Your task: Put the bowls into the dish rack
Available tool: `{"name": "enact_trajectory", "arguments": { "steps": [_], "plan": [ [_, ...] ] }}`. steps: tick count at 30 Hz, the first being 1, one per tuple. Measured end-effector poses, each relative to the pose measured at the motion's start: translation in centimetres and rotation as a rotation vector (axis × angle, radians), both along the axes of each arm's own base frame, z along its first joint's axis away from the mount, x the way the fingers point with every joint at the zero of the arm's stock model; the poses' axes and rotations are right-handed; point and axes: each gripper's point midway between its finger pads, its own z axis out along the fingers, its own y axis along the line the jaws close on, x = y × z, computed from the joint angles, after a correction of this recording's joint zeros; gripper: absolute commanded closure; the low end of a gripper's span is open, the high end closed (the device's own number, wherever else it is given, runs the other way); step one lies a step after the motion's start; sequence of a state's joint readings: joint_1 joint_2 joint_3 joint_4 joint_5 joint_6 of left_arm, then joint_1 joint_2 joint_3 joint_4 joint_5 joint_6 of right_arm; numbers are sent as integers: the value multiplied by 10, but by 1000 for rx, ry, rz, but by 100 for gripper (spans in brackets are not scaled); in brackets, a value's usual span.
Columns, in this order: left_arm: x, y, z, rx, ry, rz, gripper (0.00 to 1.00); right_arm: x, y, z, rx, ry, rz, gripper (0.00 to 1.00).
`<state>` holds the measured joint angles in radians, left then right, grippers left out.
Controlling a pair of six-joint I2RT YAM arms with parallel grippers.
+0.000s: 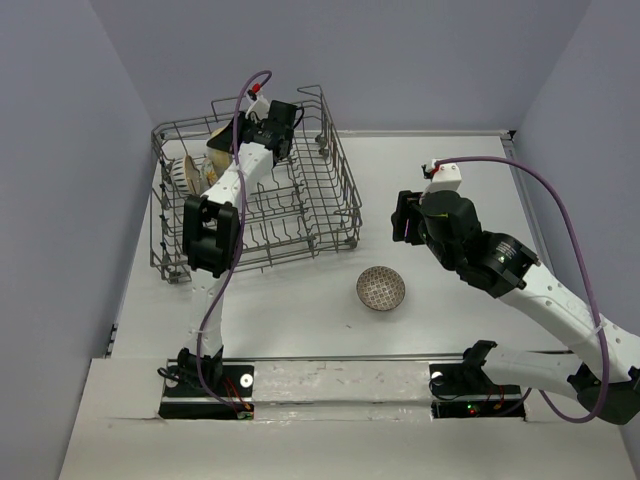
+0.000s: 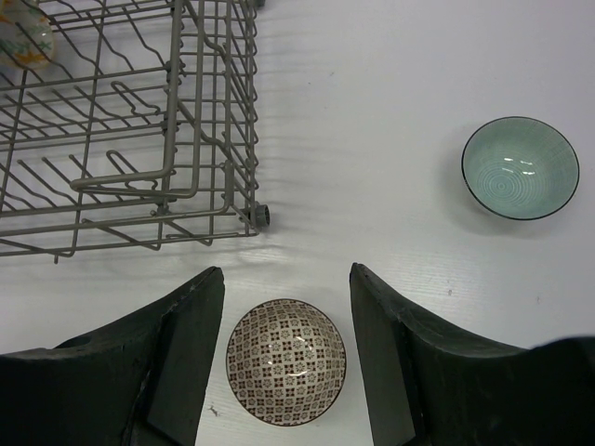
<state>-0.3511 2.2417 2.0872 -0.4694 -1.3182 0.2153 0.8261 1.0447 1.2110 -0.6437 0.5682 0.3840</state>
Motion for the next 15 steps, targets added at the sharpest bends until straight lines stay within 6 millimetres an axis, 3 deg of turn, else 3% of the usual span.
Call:
{"name": "enact_trajectory", "arguments": {
  "steps": [11,15],
  "plan": [
    [2,-3,5,23,-7,4,100,0,0,0,-3,-1,1,38],
    [2,-14,5,51,-10,-3,100,0,0,0,-3,-1,1,38]
  ]
}}
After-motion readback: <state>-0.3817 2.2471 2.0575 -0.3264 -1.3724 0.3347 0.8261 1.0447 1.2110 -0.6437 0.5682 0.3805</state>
